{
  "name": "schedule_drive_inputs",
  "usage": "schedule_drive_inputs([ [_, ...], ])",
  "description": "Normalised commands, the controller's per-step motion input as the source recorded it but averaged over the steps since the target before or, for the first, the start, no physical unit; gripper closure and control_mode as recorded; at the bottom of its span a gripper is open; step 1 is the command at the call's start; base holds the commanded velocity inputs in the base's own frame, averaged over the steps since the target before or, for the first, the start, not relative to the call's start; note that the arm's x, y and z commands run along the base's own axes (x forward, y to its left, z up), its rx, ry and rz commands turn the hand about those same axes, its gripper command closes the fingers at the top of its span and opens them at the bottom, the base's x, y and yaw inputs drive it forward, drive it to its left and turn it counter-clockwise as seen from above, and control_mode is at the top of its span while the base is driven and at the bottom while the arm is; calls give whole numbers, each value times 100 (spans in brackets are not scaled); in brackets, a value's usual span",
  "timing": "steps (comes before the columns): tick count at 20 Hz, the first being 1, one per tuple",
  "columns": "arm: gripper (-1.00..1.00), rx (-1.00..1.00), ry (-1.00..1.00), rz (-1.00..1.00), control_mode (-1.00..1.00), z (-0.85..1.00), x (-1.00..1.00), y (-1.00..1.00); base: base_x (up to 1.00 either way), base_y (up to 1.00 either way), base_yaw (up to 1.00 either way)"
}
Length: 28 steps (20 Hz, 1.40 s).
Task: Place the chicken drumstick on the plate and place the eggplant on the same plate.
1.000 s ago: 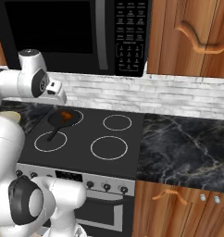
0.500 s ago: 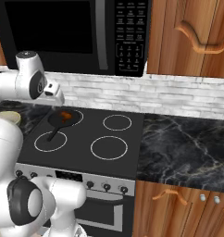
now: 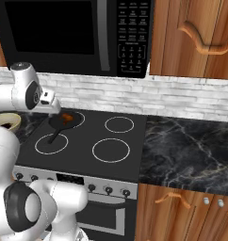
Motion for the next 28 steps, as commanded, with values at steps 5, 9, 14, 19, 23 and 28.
schedule_drive_inputs([
  [5,-100,-1,-1,2,-100,-35,23,9,0,0,0],
  [9,-100,0,-2,6,-100,-24,33,12,0,0,0],
  [14,-100,0,-11,6,-100,-23,36,19,0,0,0],
  [19,-100,0,-12,1,-100,-22,37,4,0,0,0],
  [23,-100,0,-2,0,-100,-18,37,0,0,0,0],
  [28,-100,0,0,0,-100,-6,41,0,0,0,0],
])
